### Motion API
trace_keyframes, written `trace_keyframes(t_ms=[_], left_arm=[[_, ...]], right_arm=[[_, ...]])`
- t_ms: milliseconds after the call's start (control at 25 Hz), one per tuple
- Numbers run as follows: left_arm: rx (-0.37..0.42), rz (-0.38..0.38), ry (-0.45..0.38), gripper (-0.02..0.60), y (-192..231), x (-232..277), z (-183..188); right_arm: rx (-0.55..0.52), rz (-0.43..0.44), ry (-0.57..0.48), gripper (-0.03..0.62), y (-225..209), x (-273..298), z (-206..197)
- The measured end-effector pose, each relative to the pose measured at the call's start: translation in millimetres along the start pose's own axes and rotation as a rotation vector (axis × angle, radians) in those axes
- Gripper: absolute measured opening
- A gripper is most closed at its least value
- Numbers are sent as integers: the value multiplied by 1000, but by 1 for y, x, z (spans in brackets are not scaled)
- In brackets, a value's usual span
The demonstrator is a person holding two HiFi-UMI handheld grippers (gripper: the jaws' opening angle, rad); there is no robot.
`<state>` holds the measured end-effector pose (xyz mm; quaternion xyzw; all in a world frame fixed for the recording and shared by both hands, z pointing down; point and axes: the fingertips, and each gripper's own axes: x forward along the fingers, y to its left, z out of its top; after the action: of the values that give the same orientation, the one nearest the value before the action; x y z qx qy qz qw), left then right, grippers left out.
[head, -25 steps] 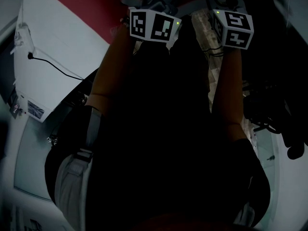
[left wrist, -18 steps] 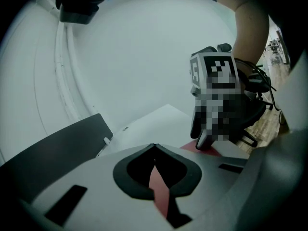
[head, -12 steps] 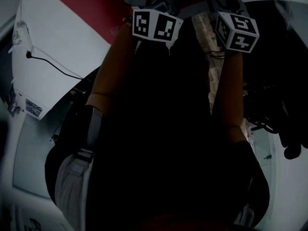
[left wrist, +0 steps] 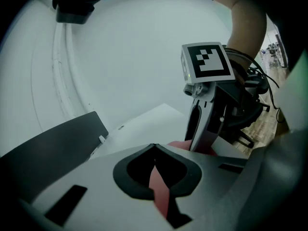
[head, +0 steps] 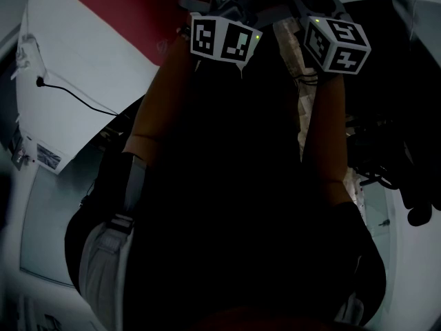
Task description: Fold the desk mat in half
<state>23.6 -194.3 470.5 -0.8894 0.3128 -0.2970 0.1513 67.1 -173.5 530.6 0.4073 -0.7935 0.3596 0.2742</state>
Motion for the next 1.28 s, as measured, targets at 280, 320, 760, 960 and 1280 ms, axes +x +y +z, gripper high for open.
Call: trace_keyframes(t_ms=[280,320,760,960,1280], left_arm=[[-4,11,10,12,5,-4,-5],[-5,13,13,12,6,-4,-6],[-31,76,47,12,22,-19,-18],[-53,116,62,12,33,-28,-25],[-68,142,68,12,39,-35,-30]], right_arm=[[144,160,-69,201,30,2,13],[161,178,-77,201,33,3,15],[69,217,-82,206,49,24,44],[30,183,-85,218,48,31,53],[6,102,-94,230,36,32,54]])
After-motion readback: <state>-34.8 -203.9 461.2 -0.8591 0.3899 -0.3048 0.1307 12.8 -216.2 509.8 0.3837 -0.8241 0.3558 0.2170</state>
